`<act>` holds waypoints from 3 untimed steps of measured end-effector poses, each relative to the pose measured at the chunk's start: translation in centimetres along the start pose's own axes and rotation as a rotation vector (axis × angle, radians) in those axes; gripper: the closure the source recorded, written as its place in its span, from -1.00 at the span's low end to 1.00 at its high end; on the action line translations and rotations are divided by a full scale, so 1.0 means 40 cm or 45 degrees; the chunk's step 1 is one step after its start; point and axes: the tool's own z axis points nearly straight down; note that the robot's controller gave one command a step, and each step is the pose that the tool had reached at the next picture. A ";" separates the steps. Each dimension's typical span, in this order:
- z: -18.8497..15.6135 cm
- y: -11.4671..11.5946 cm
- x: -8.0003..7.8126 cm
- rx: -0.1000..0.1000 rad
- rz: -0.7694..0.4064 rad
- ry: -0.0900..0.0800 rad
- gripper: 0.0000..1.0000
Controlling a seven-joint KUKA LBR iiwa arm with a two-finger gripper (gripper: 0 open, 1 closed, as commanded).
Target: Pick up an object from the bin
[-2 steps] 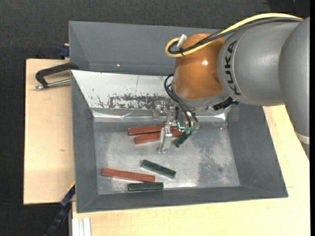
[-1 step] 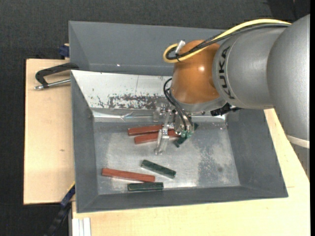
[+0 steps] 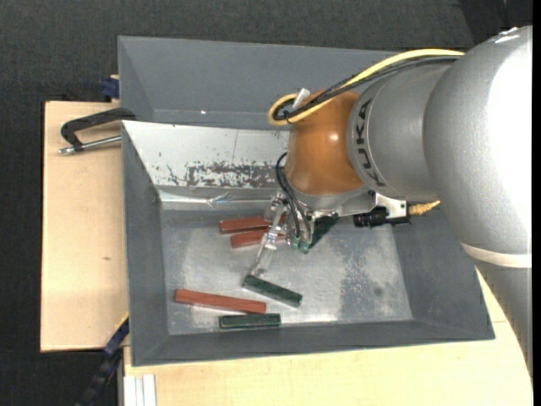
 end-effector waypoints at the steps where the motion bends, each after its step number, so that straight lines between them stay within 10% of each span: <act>1: 0.029 0.080 -0.019 -0.005 -0.157 -0.014 1.00; 2: 0.029 0.080 -0.020 -0.005 -0.156 -0.014 1.00; 3: -0.371 0.097 -0.017 -0.005 -0.173 -0.013 1.00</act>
Offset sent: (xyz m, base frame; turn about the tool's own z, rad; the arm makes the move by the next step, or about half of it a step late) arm 0.0000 0.0000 0.0000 0.0000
